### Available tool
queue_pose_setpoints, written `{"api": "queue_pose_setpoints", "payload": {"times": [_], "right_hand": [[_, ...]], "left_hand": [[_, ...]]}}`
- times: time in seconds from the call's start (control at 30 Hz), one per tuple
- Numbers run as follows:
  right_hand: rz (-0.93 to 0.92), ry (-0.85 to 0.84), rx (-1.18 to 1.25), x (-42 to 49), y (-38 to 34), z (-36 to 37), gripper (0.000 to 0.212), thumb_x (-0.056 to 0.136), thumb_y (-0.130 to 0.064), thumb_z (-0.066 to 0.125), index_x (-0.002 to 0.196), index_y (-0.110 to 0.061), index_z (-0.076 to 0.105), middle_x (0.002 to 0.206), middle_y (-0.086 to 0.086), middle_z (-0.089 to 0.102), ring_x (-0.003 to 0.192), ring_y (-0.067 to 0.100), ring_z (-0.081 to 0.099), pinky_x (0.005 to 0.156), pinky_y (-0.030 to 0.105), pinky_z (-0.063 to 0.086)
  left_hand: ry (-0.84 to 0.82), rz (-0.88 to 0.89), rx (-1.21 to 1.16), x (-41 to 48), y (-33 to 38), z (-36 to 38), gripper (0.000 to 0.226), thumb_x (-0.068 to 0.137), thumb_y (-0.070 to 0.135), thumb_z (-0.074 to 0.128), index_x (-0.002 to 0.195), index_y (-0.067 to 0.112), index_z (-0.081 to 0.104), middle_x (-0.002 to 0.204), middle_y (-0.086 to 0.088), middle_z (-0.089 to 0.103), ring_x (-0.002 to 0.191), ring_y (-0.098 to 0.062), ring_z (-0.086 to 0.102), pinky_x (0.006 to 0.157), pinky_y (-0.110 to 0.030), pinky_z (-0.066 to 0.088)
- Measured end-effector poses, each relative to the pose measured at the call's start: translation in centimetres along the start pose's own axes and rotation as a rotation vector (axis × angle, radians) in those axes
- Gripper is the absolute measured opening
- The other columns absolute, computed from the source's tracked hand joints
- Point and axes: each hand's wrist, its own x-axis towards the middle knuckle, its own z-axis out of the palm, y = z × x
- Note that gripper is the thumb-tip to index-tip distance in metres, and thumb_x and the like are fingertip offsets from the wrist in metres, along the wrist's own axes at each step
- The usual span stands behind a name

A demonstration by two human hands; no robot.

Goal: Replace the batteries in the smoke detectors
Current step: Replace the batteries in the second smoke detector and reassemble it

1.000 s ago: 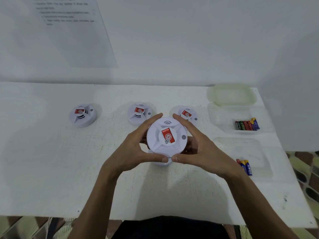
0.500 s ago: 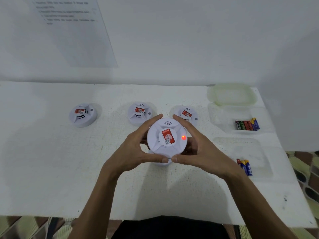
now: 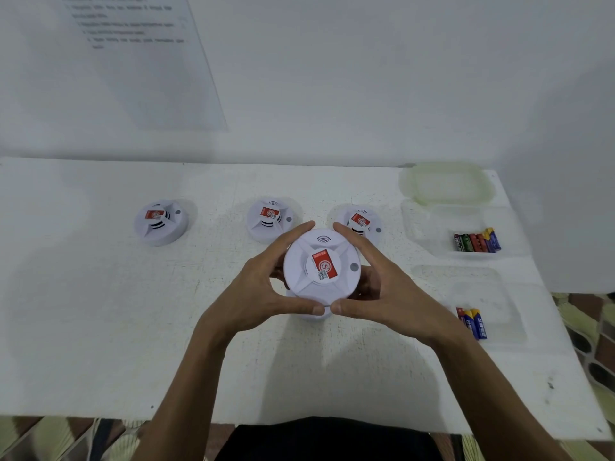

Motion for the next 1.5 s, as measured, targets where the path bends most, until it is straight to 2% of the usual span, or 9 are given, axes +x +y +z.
{"api": "queue_pose_setpoints", "payload": {"times": [0.93,1.07,1.2,1.3,1.37,1.4,1.43,1.47,1.5], "right_hand": [[-0.007,0.0,-0.003,0.0,-0.1,0.2,0.093,0.082,-0.012,0.078,0.147,-0.05,0.023,0.14,-0.013,0.054,0.121,0.014,0.059,0.098,0.043,0.053],[-0.014,-0.001,-0.007,0.1,-0.1,0.3,0.092,0.082,-0.013,0.078,0.147,-0.049,0.024,0.14,-0.016,0.053,0.122,0.013,0.059,0.098,0.043,0.053],[-0.009,0.004,-0.003,0.2,0.1,0.5,0.09,0.082,-0.009,0.077,0.14,-0.054,0.027,0.136,-0.017,0.055,0.117,0.012,0.061,0.093,0.038,0.056],[-0.003,-0.014,-0.001,0.4,0.1,0.6,0.089,0.084,-0.005,0.074,0.139,-0.056,0.026,0.134,-0.019,0.055,0.11,0.011,0.064,0.083,0.027,0.057],[-0.002,-0.038,-0.009,0.7,0.1,0.8,0.089,0.085,-0.005,0.073,0.137,-0.057,0.024,0.134,-0.02,0.053,0.11,0.008,0.064,0.083,0.025,0.056],[-0.005,-0.043,-0.027,1.0,0.0,1.1,0.089,0.085,-0.006,0.073,0.136,-0.058,0.022,0.135,-0.022,0.051,0.113,0.006,0.062,0.086,0.024,0.055],[-0.01,-0.046,-0.048,1.4,-0.1,1.5,0.088,0.084,-0.007,0.074,0.136,-0.057,0.022,0.135,-0.025,0.049,0.115,0.003,0.059,0.09,0.023,0.054],[-0.018,-0.047,-0.077,1.9,-0.1,2.0,0.087,0.083,-0.009,0.075,0.136,-0.055,0.023,0.135,-0.026,0.047,0.118,0.001,0.056,0.092,0.022,0.053],[-0.03,-0.049,-0.111,2.4,-0.2,2.6,0.087,0.082,-0.011,0.077,0.138,-0.051,0.023,0.135,-0.025,0.047,0.121,0.001,0.054,0.095,0.022,0.052]], "left_hand": [[0.01,0.01,0.015,0.1,-0.5,0.1,0.097,0.063,0.035,0.085,0.14,0.044,0.027,0.13,0.037,0.043,0.118,0.002,0.048,0.084,-0.012,0.046],[0.006,0.017,0.059,-0.2,-0.6,-0.1,0.098,0.062,0.043,0.083,0.14,0.048,0.024,0.132,0.036,0.042,0.116,0.002,0.049,0.085,-0.012,0.047],[0.002,0.025,0.256,-0.2,-0.8,-0.4,0.105,0.057,0.062,0.077,0.142,0.048,0.017,0.136,0.032,0.033,0.115,0.007,0.043,0.087,-0.011,0.045],[0.023,0.073,0.411,-0.3,-1.1,-0.6,0.107,0.058,0.072,0.07,0.145,0.042,0.015,0.145,0.019,0.029,0.126,0.004,0.036,0.1,-0.022,0.042],[0.068,0.148,0.442,-0.5,-1.6,-0.6,0.094,0.066,0.079,0.055,0.143,0.047,0.012,0.145,0.012,0.03,0.128,0.003,0.033,0.104,-0.022,0.034],[0.106,0.168,0.431,-0.4,-2.1,-0.7,0.083,0.074,0.078,0.049,0.142,0.049,0.013,0.142,0.003,0.035,0.127,-0.001,0.036,0.105,-0.029,0.032],[0.143,0.145,0.393,-0.4,-2.7,-0.8,0.072,0.08,0.071,0.048,0.141,0.051,0.014,0.137,-0.009,0.041,0.127,-0.004,0.039,0.103,-0.043,0.033],[0.174,0.114,0.373,-0.4,-3.4,-1.1,0.067,0.083,0.063,0.051,0.139,0.052,0.015,0.133,-0.021,0.046,0.128,-0.001,0.039,0.098,-0.056,0.037],[0.189,0.074,0.376,-0.6,-3.6,-1.6,0.07,0.083,0.055,0.059,0.139,0.051,0.017,0.133,-0.025,0.048,0.128,0.004,0.037,0.096,-0.059,0.042]]}}
